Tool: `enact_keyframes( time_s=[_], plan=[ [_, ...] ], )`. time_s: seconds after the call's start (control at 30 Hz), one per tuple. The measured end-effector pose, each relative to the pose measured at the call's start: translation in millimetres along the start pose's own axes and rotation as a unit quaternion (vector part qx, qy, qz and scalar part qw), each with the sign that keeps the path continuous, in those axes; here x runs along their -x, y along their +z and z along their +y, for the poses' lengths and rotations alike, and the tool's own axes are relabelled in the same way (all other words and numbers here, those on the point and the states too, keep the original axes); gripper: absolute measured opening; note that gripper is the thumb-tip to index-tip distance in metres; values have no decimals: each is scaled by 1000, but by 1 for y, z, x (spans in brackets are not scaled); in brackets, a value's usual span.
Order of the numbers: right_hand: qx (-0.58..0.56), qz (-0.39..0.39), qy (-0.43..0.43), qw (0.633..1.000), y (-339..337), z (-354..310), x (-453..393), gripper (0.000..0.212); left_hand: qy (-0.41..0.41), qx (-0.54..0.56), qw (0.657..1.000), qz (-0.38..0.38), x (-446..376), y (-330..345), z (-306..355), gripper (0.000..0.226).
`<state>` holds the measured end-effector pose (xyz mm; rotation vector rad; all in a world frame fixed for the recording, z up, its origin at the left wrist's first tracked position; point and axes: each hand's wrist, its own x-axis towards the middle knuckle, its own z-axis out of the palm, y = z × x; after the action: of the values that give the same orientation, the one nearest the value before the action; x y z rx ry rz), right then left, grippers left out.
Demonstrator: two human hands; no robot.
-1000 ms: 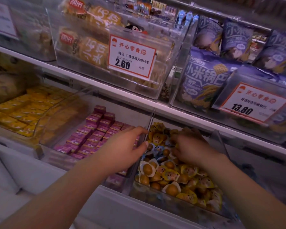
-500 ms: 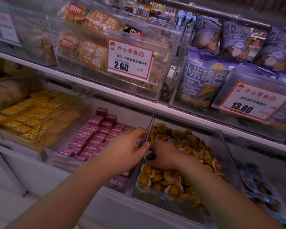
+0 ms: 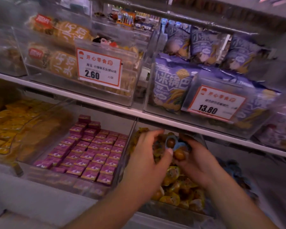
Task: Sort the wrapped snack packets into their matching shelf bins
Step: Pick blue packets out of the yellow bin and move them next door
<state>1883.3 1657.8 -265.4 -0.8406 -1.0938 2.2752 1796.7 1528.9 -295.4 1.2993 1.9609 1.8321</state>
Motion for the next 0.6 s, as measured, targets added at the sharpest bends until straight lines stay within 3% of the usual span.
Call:
enact_keyframes(
  time_s=[0.03,0.1,0.17,0.2,0.27,0.33,0.47,0.6],
  plan=[
    [-31,-10,10,999,-5,1,7,37,-101,82,991,-18,3,19,6,51],
    [-65,-5,13,998,-13,6,18,39,-287,273,918,-33,4,48,15,43],
    [-72,17,-6,997,-19,13,21,39,-376,420,825,-31,1,59,16,29],
    [-68,31,-21,997,-20,17,20,38,-391,440,808,-31,-4,60,15,29],
    [-60,72,-59,994,-23,20,14,32,-388,430,815,-39,-12,58,9,26],
    [-66,98,-76,990,-28,17,9,25,-371,374,849,-40,-17,58,3,21],
    [-65,97,-92,989,-43,0,4,15,-342,303,890,7,-28,57,-11,14],
    [115,93,-145,978,-52,1,10,11,-243,181,952,41,-34,54,-21,15]
  ],
)
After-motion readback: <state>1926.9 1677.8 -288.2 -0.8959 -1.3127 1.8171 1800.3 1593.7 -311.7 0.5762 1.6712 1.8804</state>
